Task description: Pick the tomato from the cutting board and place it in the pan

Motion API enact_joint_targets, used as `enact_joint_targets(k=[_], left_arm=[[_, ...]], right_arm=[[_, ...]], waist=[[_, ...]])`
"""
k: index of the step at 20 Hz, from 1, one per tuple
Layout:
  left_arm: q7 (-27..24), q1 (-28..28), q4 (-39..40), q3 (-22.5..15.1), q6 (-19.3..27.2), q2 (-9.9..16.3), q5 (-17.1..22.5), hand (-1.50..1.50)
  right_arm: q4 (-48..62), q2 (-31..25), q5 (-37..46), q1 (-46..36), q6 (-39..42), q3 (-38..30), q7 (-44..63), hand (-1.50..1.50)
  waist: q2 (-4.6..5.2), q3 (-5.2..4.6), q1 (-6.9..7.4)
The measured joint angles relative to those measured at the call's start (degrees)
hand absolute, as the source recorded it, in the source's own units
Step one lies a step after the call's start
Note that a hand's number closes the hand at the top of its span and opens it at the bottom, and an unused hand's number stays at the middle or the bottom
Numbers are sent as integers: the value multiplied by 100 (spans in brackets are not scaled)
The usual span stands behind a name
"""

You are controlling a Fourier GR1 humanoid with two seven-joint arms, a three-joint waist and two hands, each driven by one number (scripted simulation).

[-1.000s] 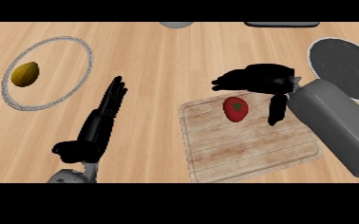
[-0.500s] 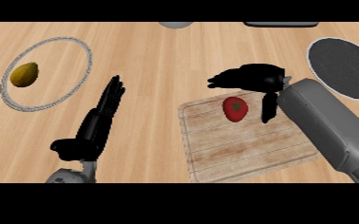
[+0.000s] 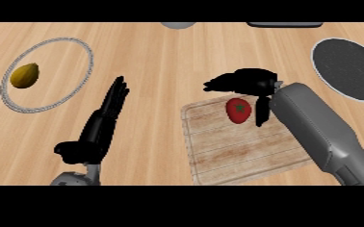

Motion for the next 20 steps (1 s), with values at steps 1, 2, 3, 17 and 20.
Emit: enact_joint_targets(k=[1, 2, 3, 17, 20], left_arm=[[3, 24, -35, 19, -20, 8, -19, 0], [-77, 53, 26, 61, -75, 11, -12, 0], [-57, 86, -20, 41, -56, -24, -55, 0], [-7, -33, 77, 188, -166, -229, -219, 0], [-70, 4, 92, 273, -286, -183, -177, 0]], right_arm=[[64, 76, 74, 5, -6, -1, 31, -150], [200, 152, 157, -21, -49, -8, 14, -150], [278, 236, 240, -31, -68, -22, 36, -150], [816, 504, 1271, -158, -997, 111, -693, 150], [945, 506, 1311, -172, -1254, -64, -913, 150]], waist=[[0, 0, 1], [1, 0, 4], [0, -1, 5], [-72, -56, 7], [-67, -60, 13]])
